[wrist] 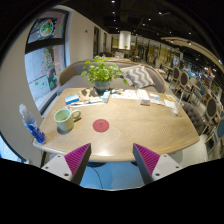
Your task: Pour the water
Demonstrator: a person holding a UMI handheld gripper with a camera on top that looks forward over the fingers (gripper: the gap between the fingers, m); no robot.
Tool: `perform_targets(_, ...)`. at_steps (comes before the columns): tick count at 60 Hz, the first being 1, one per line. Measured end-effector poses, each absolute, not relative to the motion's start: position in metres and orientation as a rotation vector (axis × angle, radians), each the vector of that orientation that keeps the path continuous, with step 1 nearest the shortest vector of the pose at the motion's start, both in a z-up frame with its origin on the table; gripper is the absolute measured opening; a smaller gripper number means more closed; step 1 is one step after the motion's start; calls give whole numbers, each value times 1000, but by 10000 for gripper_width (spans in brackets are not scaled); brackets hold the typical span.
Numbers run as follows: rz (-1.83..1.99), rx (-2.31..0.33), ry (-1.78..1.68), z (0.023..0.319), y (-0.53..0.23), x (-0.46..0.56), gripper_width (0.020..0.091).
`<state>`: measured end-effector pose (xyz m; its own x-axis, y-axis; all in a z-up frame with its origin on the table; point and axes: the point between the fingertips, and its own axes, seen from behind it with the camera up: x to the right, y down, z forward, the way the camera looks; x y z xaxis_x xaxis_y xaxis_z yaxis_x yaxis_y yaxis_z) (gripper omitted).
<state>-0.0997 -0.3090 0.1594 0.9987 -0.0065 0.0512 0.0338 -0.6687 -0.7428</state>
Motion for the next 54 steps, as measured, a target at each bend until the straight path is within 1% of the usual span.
perform_targets(12,16,-2284,-47,143,-334,-230,861)
perform_targets(25,154,-2235,-112,133,-332,-375,855)
perform_targets(34,213,-2145,-130,133,-303,-445,860)
perform_targets(40,210,-2101,-108,125,-272,-473,861)
perform_targets(46,170,-2068,-99,113,-242,-482,845)
perform_targets(50,145,-2057,-90,102,-224,-483,804)
perform_targets(54,143,-2056,-70,94,-213,-488,681)
